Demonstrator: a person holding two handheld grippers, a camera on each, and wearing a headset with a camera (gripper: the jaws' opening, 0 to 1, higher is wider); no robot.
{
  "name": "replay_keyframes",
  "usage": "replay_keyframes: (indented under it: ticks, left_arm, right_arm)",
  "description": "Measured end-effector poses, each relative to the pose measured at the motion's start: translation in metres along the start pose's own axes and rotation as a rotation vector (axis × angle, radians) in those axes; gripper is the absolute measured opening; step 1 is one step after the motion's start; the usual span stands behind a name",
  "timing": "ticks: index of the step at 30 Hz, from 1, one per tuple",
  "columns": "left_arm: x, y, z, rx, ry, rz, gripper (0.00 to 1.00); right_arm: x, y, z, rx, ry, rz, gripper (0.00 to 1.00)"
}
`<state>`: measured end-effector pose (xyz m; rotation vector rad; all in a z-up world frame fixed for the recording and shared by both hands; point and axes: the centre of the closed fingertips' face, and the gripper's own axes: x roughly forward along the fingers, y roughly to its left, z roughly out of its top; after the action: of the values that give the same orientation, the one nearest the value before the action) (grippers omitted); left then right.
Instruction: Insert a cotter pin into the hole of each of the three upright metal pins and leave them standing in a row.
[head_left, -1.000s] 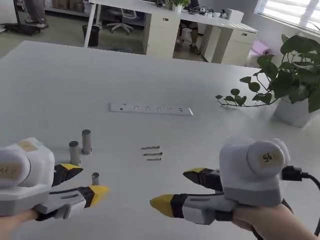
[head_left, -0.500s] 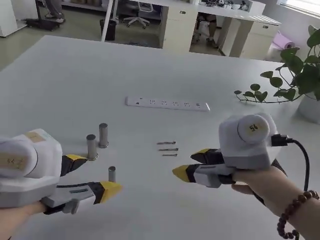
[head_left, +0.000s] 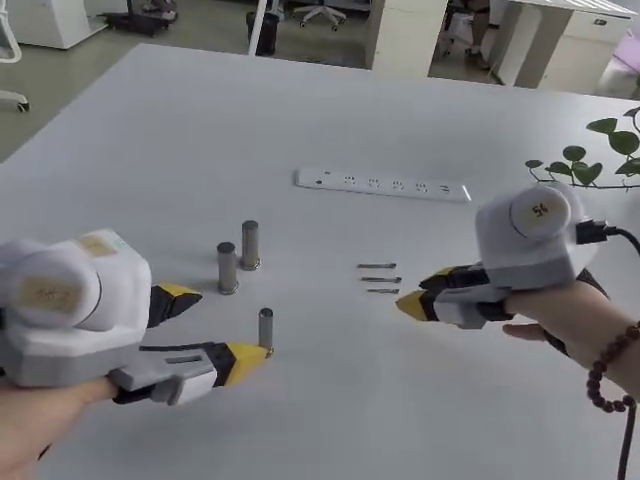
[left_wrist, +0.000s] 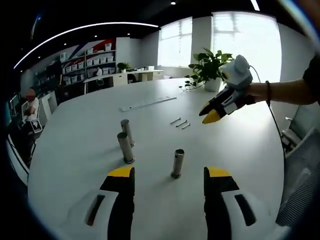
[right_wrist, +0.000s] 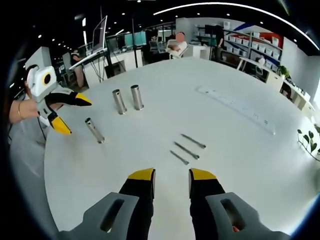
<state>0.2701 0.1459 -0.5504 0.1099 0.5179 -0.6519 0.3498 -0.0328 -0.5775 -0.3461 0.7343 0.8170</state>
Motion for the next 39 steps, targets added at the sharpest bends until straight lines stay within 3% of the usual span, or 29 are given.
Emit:
replay_keyframes:
  ticks: [7, 24, 39]
  left_arm:
    - [0.001, 0.002, 0.003, -0.016, -0.017, 0.007, 0.51]
    - [-0.006, 0.006, -0.003, 0.016, 0.005, 0.005, 0.48]
    - [-0.008, 0.007, -0.004, 0.0, -0.003, 0.009, 0.48]
  right_arm:
    - [0.013, -0.004, 0.004, -0.068, 0.028, 0.048, 0.2]
    - [0.036, -0.015, -0.002, -0.246, 0.161, 0.074, 0.11]
    - [0.04, -0.013, -0.005, -0.289, 0.278, 0.176, 0.05]
